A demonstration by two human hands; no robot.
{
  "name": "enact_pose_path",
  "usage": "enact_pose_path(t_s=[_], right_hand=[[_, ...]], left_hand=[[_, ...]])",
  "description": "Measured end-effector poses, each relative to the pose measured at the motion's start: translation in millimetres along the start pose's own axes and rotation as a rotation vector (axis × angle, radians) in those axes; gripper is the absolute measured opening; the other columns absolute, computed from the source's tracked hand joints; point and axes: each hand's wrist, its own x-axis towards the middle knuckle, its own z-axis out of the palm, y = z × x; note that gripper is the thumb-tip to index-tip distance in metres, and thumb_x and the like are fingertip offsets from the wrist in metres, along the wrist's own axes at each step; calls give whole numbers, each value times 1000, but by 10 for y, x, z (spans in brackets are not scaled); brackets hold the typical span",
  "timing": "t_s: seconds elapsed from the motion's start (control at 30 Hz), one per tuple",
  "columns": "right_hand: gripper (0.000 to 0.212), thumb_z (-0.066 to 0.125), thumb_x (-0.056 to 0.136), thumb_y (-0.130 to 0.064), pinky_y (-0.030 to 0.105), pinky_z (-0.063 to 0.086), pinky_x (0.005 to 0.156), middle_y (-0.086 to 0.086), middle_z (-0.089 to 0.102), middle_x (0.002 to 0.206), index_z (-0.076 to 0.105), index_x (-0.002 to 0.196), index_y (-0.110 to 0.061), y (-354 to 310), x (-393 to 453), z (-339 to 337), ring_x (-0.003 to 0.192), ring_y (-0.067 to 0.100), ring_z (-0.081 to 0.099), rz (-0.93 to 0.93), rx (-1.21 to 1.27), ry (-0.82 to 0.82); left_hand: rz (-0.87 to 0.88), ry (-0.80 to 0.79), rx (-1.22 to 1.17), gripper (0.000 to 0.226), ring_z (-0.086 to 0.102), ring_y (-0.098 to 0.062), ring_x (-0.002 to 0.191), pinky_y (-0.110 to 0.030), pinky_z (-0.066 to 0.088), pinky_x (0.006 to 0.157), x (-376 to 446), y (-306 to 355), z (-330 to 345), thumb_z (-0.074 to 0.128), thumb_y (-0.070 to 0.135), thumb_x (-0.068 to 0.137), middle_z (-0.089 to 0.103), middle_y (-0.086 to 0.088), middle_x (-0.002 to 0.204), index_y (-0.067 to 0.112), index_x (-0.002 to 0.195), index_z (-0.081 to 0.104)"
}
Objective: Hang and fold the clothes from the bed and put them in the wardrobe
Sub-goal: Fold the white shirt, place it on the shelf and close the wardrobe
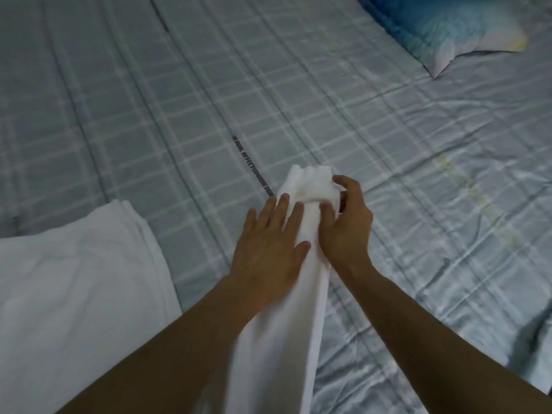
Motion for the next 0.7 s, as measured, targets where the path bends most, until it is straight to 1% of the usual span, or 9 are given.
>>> enact_pose_path(t_s=[0.1, 0.17, 0.23, 0.3, 0.37, 0.43, 0.5, 0.6, 0.7], right_hand=[[47, 53, 89, -1, 13, 46, 66, 0, 65, 100, 48, 133, -16, 205, 114, -183, 87, 13, 62, 182, -68, -50], [50, 57, 91, -8, 6, 38, 63, 6, 65, 104, 42, 139, -11, 312, 139, -246, 90, 17, 60, 280, -124, -100], [58, 68, 90, -21, 3, 35, 60, 7, 67, 103, 42, 140, -7, 371, 149, -286, 92, 19, 63, 311, -133, -102], [56, 75, 84, -31, 8, 35, 62, 6, 68, 104, 53, 129, -6, 403, 172, -298, 97, 21, 66, 320, -170, -98], [29, 77, 81, -30, 14, 39, 53, -3, 68, 85, 67, 101, -11, 435, 191, -281, 86, 17, 69, 309, -181, -95], [17, 76, 81, -31, 18, 50, 56, -8, 66, 72, 68, 84, -16, 437, 172, -255, 74, 13, 68, 284, -114, -78], [19, 74, 84, -35, 24, 54, 60, -8, 68, 74, 69, 86, -17, 419, 130, -232, 70, 7, 66, 233, -18, -58], [13, 70, 90, -34, 25, 55, 68, -10, 70, 84, 70, 94, -22, 342, 53, -225, 76, 6, 67, 89, 106, -67], [12, 66, 94, -21, 21, 52, 78, -10, 68, 96, 71, 105, -22, 156, -53, -209, 88, 4, 64, -109, 101, -79]], left_hand=[[-7, -67, 43, 69, -15, -26, 152, -51, -3, 122, 185, 259, 162, 13, 54, 102, -15, -7, 165, 19, 158, -5], [-55, -90, 96, 69, -18, -28, 151, -53, -5, 122, 231, 418, 263, 15, 52, 103, -17, -10, 164, 15, 158, -4], [-68, -25, 71, 66, -12, -27, 152, -52, -4, 122, 239, 545, 296, 21, 45, 104, -7, -12, 166, 11, 158, 4], [-21, 50, -6, 64, -1, -24, 153, -44, 2, 124, 253, 624, 313, 29, 39, 103, 4, -11, 166, 9, 158, 12], [-1, 56, -111, 64, 8, -20, 153, -34, 7, 125, 284, 658, 317, 37, 34, 102, 11, -10, 166, 9, 157, 16], [-12, 38, -206, 66, 10, -18, 152, -30, 8, 124, 308, 679, 283, 40, 34, 102, 11, -7, 166, 10, 157, 14], [-17, 15, -321, 67, 17, -17, 150, -30, 14, 123, 310, 696, 216, 35, 36, 99, 17, -6, 164, 11, 157, 15], [-83, 65, -746, 61, 50, -11, 129, -35, 40, 110, 280, 660, 102, 30, 36, 91, 51, 0, 143, 16, 148, 35], [-158, 148, -1031, 57, 44, -4, 136, -36, 35, 116, 162, 592, -61, 32, 31, 95, 47, 7, 149, 27, 152, 33]])
